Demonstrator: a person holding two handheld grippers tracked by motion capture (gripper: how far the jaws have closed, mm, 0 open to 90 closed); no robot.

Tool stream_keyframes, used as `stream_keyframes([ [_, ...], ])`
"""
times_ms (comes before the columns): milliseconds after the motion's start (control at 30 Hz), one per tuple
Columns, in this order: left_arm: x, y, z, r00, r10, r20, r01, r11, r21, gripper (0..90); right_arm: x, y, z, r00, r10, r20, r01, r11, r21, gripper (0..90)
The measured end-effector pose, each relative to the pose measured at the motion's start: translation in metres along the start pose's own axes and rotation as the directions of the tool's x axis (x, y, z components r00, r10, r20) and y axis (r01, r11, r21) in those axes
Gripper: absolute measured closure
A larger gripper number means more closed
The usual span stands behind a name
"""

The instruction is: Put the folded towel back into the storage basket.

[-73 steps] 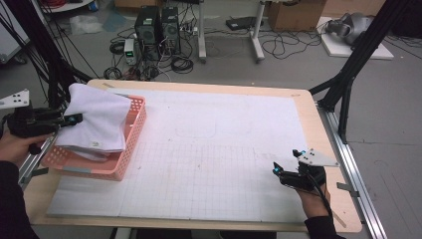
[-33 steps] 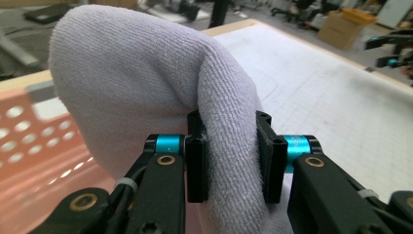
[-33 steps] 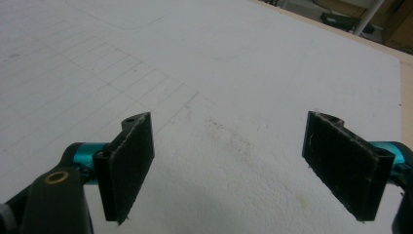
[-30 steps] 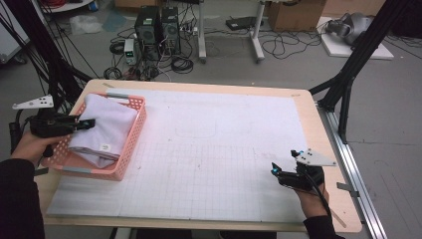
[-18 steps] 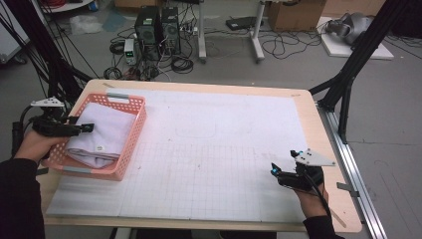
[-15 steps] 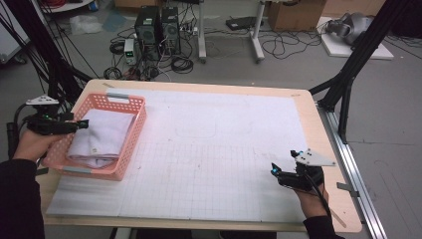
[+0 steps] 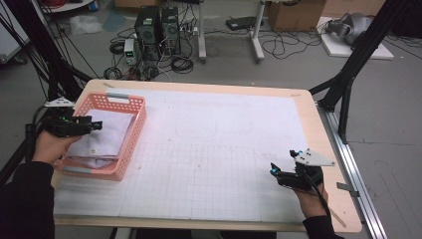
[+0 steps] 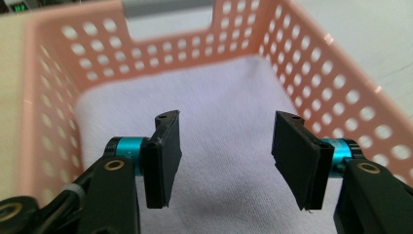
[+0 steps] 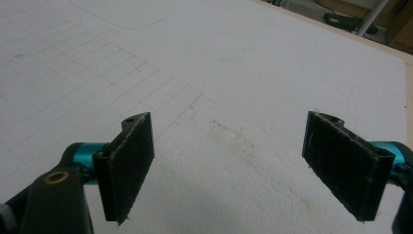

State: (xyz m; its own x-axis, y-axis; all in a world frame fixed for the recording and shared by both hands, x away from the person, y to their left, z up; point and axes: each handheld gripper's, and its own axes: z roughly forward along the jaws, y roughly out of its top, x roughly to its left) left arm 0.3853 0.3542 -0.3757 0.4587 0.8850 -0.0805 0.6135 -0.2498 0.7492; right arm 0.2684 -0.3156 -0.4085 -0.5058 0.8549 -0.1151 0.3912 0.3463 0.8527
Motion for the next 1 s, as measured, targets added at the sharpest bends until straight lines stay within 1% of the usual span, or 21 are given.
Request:
stream_keyframes([
  [33, -0.002, -0.001, 0.005, 0.9999, 0.002, -0.014, -0.001, 0.9994, 0.036, 45.2, 0.000, 0.000, 0.000, 1.0000, -0.002, -0.001, 0.002, 1.0000, -0.001, 18.1],
  [100, -0.005, -0.003, 0.014, 0.9989, 0.023, -0.041, -0.018, 0.9946, 0.102, 45.2, 0.000, 0.000, -0.001, 1.0000, -0.002, -0.002, 0.002, 1.0000, -0.003, 18.1],
  [167, -0.007, -0.006, 0.021, 0.9982, 0.031, -0.051, -0.024, 0.9902, 0.137, 44.8, 0.000, 0.000, -0.001, 1.0000, -0.003, -0.001, 0.003, 1.0000, -0.007, 18.1],
  [267, -0.007, -0.008, 0.022, 0.9982, 0.024, -0.055, -0.017, 0.9914, 0.130, 44.2, -0.001, 0.000, -0.002, 1.0000, 0.002, 0.000, -0.002, 0.9999, -0.011, 18.0],
  [333, -0.008, -0.009, 0.020, 0.9986, 0.010, -0.052, -0.005, 0.9953, 0.097, 42.7, -0.002, 0.000, -0.003, 1.0000, 0.006, 0.001, -0.006, 0.9999, -0.011, 18.1],
  [400, -0.008, -0.009, 0.014, 0.9991, -0.013, -0.040, 0.014, 0.9994, 0.030, 36.5, -0.002, 0.000, -0.003, 1.0000, 0.008, 0.000, -0.008, 0.9998, -0.016, 18.1],
  [433, -0.009, -0.009, 0.009, 0.9992, -0.027, -0.030, 0.026, 0.9993, -0.027, 35.2, -0.002, 0.000, -0.003, 1.0000, 0.008, 0.000, -0.008, 0.9998, -0.016, 18.1],
  [467, -0.010, -0.009, 0.003, 0.9988, -0.045, -0.020, 0.043, 0.9943, -0.097, 33.5, -0.002, 0.000, -0.003, 0.9999, 0.010, 0.000, -0.010, 0.9998, -0.017, 18.1],
  [500, -0.011, -0.008, -0.003, 0.9982, -0.059, -0.004, 0.058, 0.9853, -0.161, 30.8, -0.002, 0.001, -0.003, 1.0000, 0.008, -0.001, -0.008, 0.9998, -0.019, 18.1],
  [533, -0.014, -0.008, -0.008, 0.9975, -0.069, 0.014, 0.070, 0.9716, -0.226, 28.1, -0.002, 0.001, -0.003, 1.0000, 0.006, -0.001, -0.006, 0.9998, -0.020, 18.1],
  [567, -0.017, -0.008, -0.013, 0.9971, -0.070, 0.031, 0.076, 0.9544, -0.289, 25.6, -0.002, 0.001, -0.003, 1.0000, 0.006, -0.001, -0.006, 0.9998, -0.020, 18.1],
  [600, -0.021, -0.009, -0.017, 0.9969, -0.066, 0.043, 0.077, 0.9368, -0.341, 23.3, -0.001, 0.001, -0.003, 1.0000, 0.007, -0.001, -0.008, 0.9998, -0.020, 18.1],
  [633, -0.028, -0.009, -0.022, 0.9971, -0.057, 0.049, 0.072, 0.9168, -0.393, 20.8, -0.001, 0.001, -0.003, 1.0000, 0.007, -0.002, -0.007, 0.9998, -0.021, 18.1],
  [667, -0.032, -0.010, -0.024, 0.9974, -0.054, 0.048, 0.070, 0.9041, -0.422, 18.2, -0.001, 0.001, -0.003, 0.9999, 0.012, -0.003, -0.012, 0.9997, -0.021, 18.1],
  [700, -0.039, -0.010, -0.026, 0.9977, -0.038, 0.056, 0.059, 0.8861, -0.460, 16.6, -0.002, 0.001, -0.003, 0.9999, 0.010, 0.000, -0.010, 0.9996, -0.025, 18.1],
  [800, -0.056, -0.010, -0.028, 0.9957, -0.019, 0.091, 0.064, 0.8533, -0.518, 16.6, -0.002, 0.001, -0.003, 0.9999, 0.011, -0.002, -0.011, 0.9997, -0.021, 18.1],
  [833, -0.065, -0.009, -0.027, 0.9944, -0.007, 0.106, 0.063, 0.8434, -0.534, 16.6, -0.003, 0.001, -0.003, 1.0000, 0.008, -0.001, -0.008, 0.9997, -0.023, 18.1],
  [867, -0.070, -0.009, -0.027, 0.9935, 0.003, 0.114, 0.059, 0.8399, -0.539, 16.6, -0.003, 0.001, -0.003, 0.9999, 0.012, -0.001, -0.012, 0.9996, -0.024, 18.1],
  [900, -0.076, -0.008, -0.026, 0.9922, 0.014, 0.124, 0.057, 0.8346, -0.548, 16.6, -0.003, 0.001, -0.003, 0.9999, 0.010, -0.002, -0.010, 0.9996, -0.026, 18.1],
  [933, -0.083, -0.006, -0.025, 0.9909, 0.031, 0.131, 0.047, 0.8327, -0.552, 16.6, -0.003, 0.001, -0.004, 0.9999, 0.015, -0.001, -0.015, 0.9996, -0.026, 18.1],
  [1000, -0.098, -0.004, -0.023, 0.9871, 0.064, 0.146, 0.030, 0.8257, -0.563, 16.6, -0.004, 0.001, -0.004, 0.9999, 0.017, -0.001, -0.017, 0.9994, -0.031, 18.1],
])
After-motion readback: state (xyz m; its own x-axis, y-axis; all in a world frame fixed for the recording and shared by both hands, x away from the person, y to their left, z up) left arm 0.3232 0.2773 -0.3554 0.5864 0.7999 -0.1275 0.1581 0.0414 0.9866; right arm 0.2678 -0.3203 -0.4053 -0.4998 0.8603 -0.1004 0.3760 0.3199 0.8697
